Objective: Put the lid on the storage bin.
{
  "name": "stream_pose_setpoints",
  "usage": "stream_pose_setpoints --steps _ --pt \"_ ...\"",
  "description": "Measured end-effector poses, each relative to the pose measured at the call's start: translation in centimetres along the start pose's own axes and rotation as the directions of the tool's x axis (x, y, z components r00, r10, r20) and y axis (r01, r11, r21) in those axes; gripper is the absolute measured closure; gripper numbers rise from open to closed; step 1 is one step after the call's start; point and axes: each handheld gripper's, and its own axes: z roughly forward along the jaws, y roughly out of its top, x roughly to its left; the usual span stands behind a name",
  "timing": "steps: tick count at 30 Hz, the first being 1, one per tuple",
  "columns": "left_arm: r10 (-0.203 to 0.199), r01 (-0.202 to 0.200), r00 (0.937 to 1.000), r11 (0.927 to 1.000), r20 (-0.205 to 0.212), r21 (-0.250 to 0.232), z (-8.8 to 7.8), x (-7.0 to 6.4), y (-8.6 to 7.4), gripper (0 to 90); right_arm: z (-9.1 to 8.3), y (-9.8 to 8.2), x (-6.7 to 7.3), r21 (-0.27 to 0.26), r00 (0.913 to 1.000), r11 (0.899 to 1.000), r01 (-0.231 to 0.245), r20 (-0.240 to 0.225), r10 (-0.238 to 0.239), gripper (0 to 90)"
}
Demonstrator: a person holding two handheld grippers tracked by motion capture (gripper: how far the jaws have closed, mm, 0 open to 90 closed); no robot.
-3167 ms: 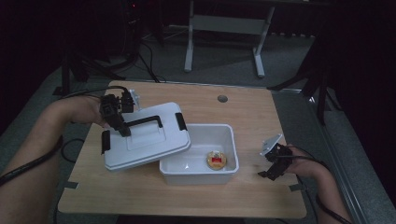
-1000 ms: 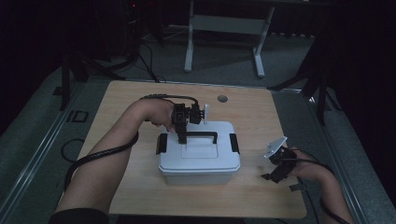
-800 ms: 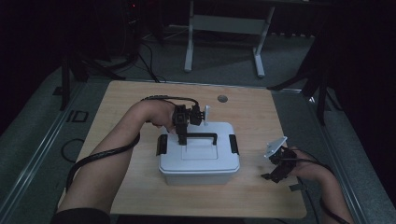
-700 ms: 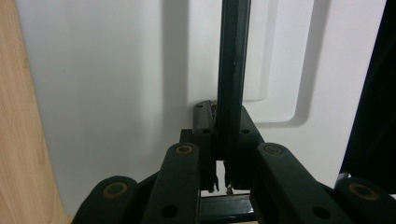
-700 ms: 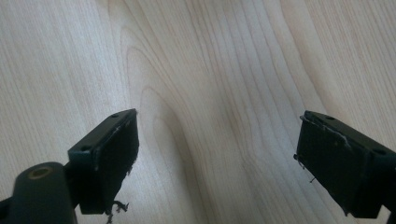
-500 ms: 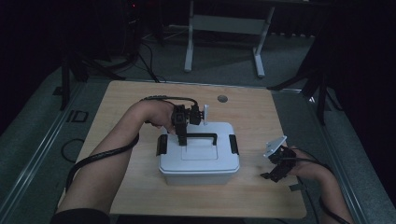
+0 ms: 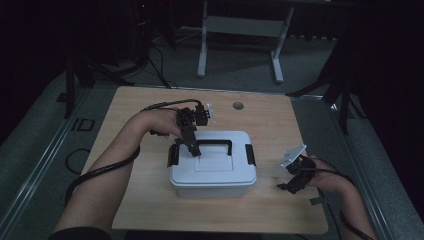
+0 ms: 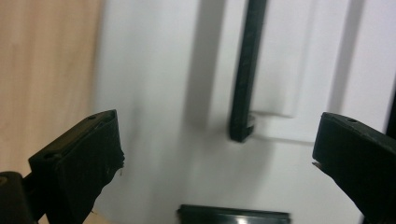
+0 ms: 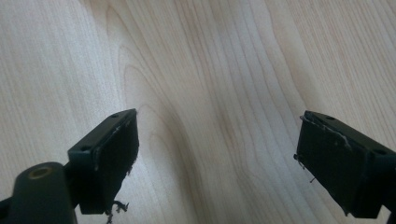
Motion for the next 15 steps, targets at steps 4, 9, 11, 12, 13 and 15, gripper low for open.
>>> stream_pose_setpoints --steps 4,9,11,12,13,15 --pt "0.000 0.000 1.0000 0.9990 -0.008 -0.045 -0.5 -0.1 -1.2 0.8 0.1 0.1 0.0 -0.003 1.0000 1.000 0.004 -0.005 -0.004 12.7" --pt "-0.004 0.001 0.9997 0.9954 -0.026 -0.096 -1.1 -0.3 -2.8 0.8 0.3 0.2 0.1 -0.002 1.0000 1.000 0.004 -0.005 -0.004 12.7" --pt "-0.006 0.003 0.9995 0.9947 -0.032 -0.102 -1.2 -0.2 -3.1 0.8 0.3 0.2 0.1 -0.004 1.0000 1.000 0.000 -0.007 0.000 12.7" --pt "-0.017 0.012 0.9988 0.9940 -0.045 -0.108 -1.4 -0.2 -3.7 0.8 0.4 0.2 0.1 -0.001 1.0000 1.000 -0.002 -0.008 0.002 12.7" --pt "-0.015 0.010 0.9987 0.9938 -0.048 -0.111 -1.5 -0.2 -3.8 0.8 0.5 0.2 0.0 0.005 1.0000 1.000 -0.001 -0.004 0.001 12.6" --pt "-0.019 0.010 0.9976 0.9920 -0.066 -0.126 -1.7 -0.2 -4.6 0.8 0.5 0.1 0.0 0.001 1.0000 1.000 -0.008 -0.005 0.008 12.5"
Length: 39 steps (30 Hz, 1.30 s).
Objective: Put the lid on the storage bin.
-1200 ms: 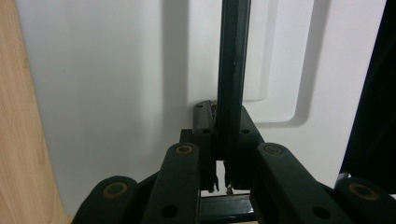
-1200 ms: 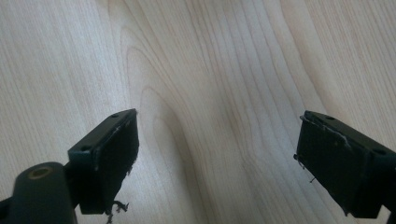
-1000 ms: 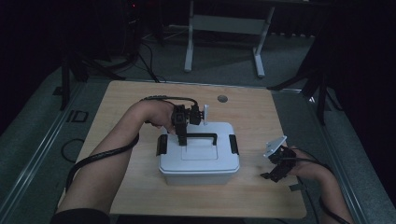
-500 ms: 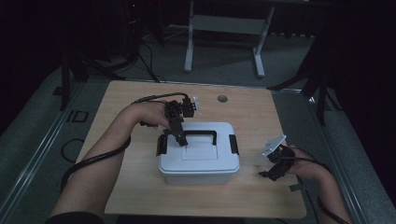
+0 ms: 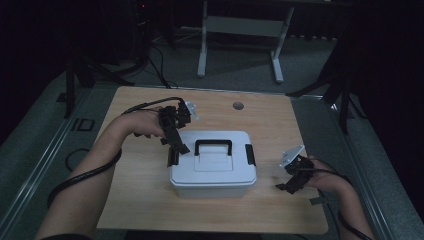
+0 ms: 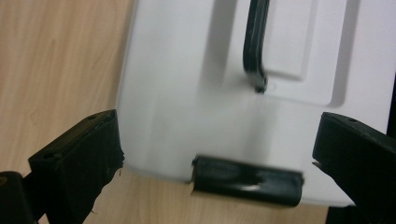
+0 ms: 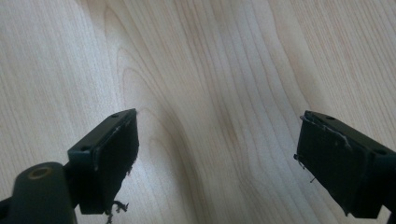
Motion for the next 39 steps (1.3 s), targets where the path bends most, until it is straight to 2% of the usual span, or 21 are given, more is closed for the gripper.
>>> stream_pose_setpoints --steps 1,4,10,12,13,18,24,29,31,36,39 --pt "0.010 -0.010 0.9999 0.9999 -0.009 -0.013 -0.1 0.0 -0.4 0.8 0.0 0.0 0.0 -0.002 1.0000 1.000 0.000 0.005 0.000 12.2" --pt "0.005 -0.006 0.9999 0.9995 -0.013 -0.030 -0.3 0.0 -1.6 0.8 0.0 -0.1 0.0 -0.011 0.9999 1.000 -0.008 0.009 0.008 12.2" --pt "-0.038 0.037 0.9991 0.9971 -0.016 -0.067 -0.6 0.3 -4.5 0.8 0.0 -0.2 -0.1 -0.016 0.9996 1.000 -0.021 0.016 0.022 12.2" --pt "-0.043 0.041 0.9987 0.9959 -0.028 -0.081 -0.6 0.4 -5.5 0.8 0.0 -0.2 -0.1 -0.016 0.9995 1.000 -0.021 0.022 0.022 12.2" --pt "-0.057 0.055 0.9981 0.9948 -0.021 -0.086 -0.6 0.5 -5.8 0.8 0.0 -0.2 -0.1 -0.017 0.9994 1.000 -0.023 0.025 0.023 12.2" --pt "-0.074 0.070 0.9968 0.9884 -0.028 -0.135 -0.6 0.4 -8.2 0.9 -0.1 -0.4 -0.1 -0.029 0.9988 0.999 -0.034 0.035 0.035 12.2" --pt "-0.115 0.109 0.9932 0.9802 -0.021 -0.165 0.0 0.4 -10.8 0.9 0.2 -0.5 0.1 -0.036 0.9984 0.998 -0.041 0.036 0.042 11.8" --pt "-0.134 0.130 0.9907 0.9801 -0.021 -0.150 0.9 0.4 -12.8 0.9 0.2 -0.9 0.1 -0.052 0.9974 0.997 -0.057 0.041 0.059 11.8" --pt "-0.148 0.146 0.9889 0.9754 -0.002 -0.166 1.2 0.4 -13.5 0.9 0.2 -1.1 0.1 -0.060 0.9968 0.996 -0.065 0.042 0.067 11.8" --pt "-0.160 0.156 0.9871 0.9740 -0.007 -0.164 2.0 0.2 -15.0 0.9 0.3 -1.4 0.2 -0.061 0.9963 0.996 -0.070 0.046 0.073 11.7" --pt "-0.164 0.160 0.9864 0.9709 -0.008 -0.178 2.8 -0.1 -16.3 0.9 0.3 -1.7 0.2 -0.079 0.9944 0.993 -0.089 0.050 0.093 11.4"
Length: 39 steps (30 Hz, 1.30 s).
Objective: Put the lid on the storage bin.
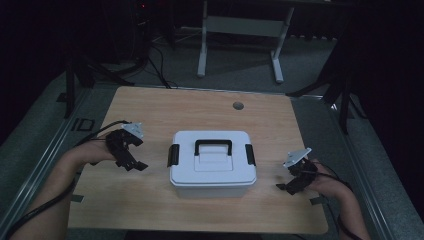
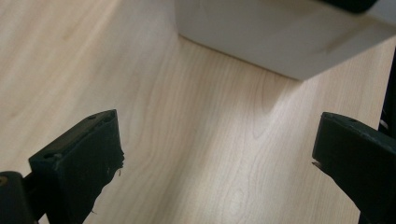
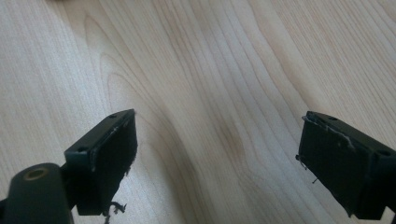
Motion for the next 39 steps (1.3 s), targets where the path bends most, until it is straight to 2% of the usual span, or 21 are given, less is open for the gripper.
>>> stream_pose_setpoints --steps 5,13,16,19,26,30,35,39 --pt "-0.036 0.036 0.9994 0.9993 -0.004 -0.012 0.7 0.1 -2.1 0.9 0.1 -0.3 0.1 0.001 0.9999 1.000 -0.017 0.002 0.017 11.4" --pt "-0.081 0.081 0.9967 0.9962 0.004 -0.032 1.7 0.1 -4.8 0.9 0.0 -0.9 0.1 -0.016 0.9994 0.999 -0.033 0.011 0.033 11.4" --pt "-0.090 0.089 0.9960 0.9954 -0.007 -0.035 1.9 0.0 -5.5 0.9 0.1 -1.0 0.1 -0.016 0.9991 0.999 -0.041 0.010 0.041 11.4" --pt "-0.107 0.107 0.9943 0.9936 -0.003 -0.036 2.2 -0.1 -6.6 0.8 0.3 -1.1 0.1 -0.023 0.9989 0.999 -0.045 0.012 0.045 11.4" --pt "-0.147 0.145 0.9889 0.9856 -0.022 -0.087 2.2 -0.2 -8.7 0.9 0.5 -1.5 0.2 -0.041 0.9982 0.997 -0.059 0.009 0.060 11.4" --pt "-0.162 0.158 0.9864 0.9817 -0.029 -0.107 2.3 -0.3 -9.5 0.9 0.8 -1.9 0.2 -0.046 0.9974 0.996 -0.072 0.006 0.072 11.4" --pt "-0.173 0.170 0.9847 0.9770 -0.014 -0.128 2.5 -0.4 -9.9 0.9 1.2 -2.0 0.4 -0.056 0.9977 0.996 -0.068 0.004 0.068 11.4" --pt "-0.173 0.170 0.9848 0.9783 -0.014 -0.118 2.8 -0.4 -9.9 0.9 1.5 -2.0 0.5 -0.061 0.9975 0.996 -0.071 -0.006 0.071 11.4"
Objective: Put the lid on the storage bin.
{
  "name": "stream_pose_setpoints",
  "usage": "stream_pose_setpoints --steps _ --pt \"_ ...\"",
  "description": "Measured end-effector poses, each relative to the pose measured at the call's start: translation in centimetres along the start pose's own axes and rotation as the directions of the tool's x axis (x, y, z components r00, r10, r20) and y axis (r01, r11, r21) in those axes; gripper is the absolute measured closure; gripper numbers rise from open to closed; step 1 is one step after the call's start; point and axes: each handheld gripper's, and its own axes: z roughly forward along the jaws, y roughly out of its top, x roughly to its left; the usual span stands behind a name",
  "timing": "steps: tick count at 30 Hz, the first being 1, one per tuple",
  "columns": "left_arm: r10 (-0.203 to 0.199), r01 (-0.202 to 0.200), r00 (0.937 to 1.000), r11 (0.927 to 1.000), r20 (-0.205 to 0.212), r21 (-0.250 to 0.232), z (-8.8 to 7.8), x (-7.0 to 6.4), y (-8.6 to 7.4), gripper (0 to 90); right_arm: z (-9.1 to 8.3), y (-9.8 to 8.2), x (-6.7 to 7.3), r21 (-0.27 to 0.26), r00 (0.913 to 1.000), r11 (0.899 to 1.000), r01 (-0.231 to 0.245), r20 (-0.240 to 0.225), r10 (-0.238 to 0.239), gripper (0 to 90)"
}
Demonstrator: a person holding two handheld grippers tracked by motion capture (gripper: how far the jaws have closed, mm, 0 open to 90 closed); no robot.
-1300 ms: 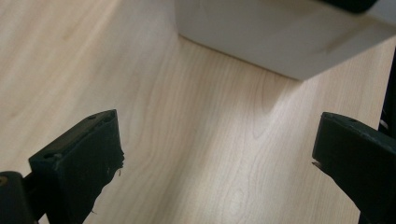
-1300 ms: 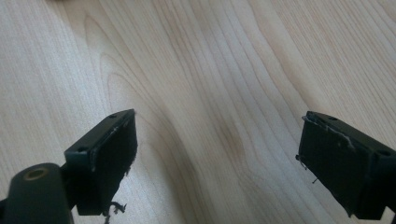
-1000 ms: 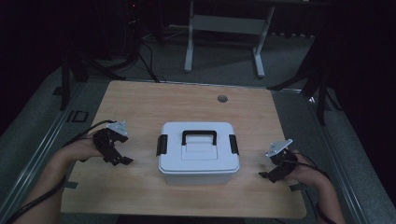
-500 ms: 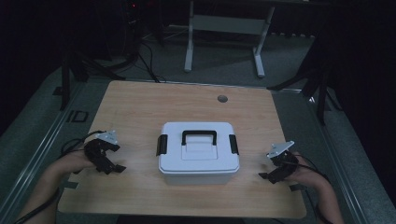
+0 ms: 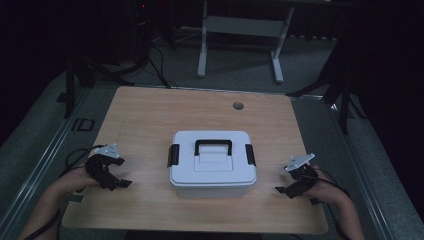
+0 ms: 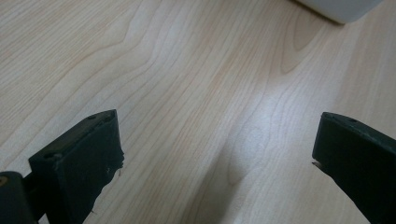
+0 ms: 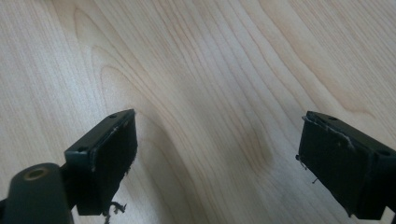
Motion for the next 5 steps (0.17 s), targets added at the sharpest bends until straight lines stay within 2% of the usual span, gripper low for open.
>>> stream_pose_setpoints --steps 5 --pt "0.005 -0.005 1.0000 1.0000 0.008 0.001 0.35 -0.03 0.31 0.9 0.12 0.16 0.01 -0.006 1.0000 1.000 -0.002 0.000 0.002 11.4"
